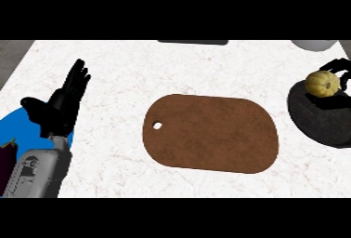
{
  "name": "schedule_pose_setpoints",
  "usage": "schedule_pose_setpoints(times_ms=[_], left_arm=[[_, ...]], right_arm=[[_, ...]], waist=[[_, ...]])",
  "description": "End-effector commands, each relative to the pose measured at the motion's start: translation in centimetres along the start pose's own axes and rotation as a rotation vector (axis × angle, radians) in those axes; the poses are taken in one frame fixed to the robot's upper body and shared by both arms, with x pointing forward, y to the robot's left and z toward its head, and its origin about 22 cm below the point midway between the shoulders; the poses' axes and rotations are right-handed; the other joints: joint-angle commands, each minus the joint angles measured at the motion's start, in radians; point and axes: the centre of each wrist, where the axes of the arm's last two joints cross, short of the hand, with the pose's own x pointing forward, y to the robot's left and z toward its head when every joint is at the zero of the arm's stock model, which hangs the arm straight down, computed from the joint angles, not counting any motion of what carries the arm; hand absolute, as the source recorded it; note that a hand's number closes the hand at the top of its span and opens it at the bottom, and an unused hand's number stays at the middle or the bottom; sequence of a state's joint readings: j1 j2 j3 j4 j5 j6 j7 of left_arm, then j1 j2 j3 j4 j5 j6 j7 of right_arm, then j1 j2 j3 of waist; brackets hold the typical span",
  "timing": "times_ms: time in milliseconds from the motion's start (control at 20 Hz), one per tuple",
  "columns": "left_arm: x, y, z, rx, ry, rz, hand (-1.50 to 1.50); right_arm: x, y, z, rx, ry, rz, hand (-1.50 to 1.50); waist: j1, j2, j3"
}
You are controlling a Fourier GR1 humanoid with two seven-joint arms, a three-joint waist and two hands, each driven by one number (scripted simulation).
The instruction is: Pick the squash from the cutting board and place it in the pan
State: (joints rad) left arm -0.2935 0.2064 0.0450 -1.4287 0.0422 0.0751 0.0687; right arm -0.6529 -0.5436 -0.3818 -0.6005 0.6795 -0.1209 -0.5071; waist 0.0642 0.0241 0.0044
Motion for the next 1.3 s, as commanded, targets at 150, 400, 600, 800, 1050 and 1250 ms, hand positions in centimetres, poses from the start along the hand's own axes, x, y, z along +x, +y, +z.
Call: schedule_pose_setpoints(times_ms=[150, 400, 600, 800, 1050, 1250], left_arm=[[0.1, -0.6, 0.3, -0.019, -0.008, 0.002, 0.00], [0.2, 0.5, -0.2, -0.004, 0.007, 0.005, 0.00], [-0.5, -0.2, 0.0, 0.021, 0.004, 0.005, 0.00], [0.6, 1.2, 1.2, 0.001, 0.003, -0.004, 0.00], [-0.7, 0.6, 0.9, 0.044, 0.018, -0.008, 0.00], [-1.0, 1.7, 2.1, 0.052, 0.029, -0.017, 0.00]], right_arm=[[-2.4, 2.2, 1.4, 0.306, 0.108, -0.214, -1.50], [-2.9, 2.0, 1.4, 0.265, 0.044, -0.240, -1.50], [-2.6, 1.2, 0.8, 0.130, -0.024, -0.374, -1.50], [-5.9, -1.5, 3.6, 0.022, -0.019, -0.531, -1.50], [-9.4, -4.4, 7.8, 0.109, -0.028, -0.707, -1.50], [-11.2, -8.4, 10.3, 0.149, -0.072, -0.785, -1.50]], waist=[[0.014, 0.004, 0.002], [-0.001, 0.004, 0.002], [-0.017, -0.002, 0.001], [-0.021, -0.010, 0.001], [-0.047, -0.012, 0.000], [-0.059, -0.020, 0.000]])
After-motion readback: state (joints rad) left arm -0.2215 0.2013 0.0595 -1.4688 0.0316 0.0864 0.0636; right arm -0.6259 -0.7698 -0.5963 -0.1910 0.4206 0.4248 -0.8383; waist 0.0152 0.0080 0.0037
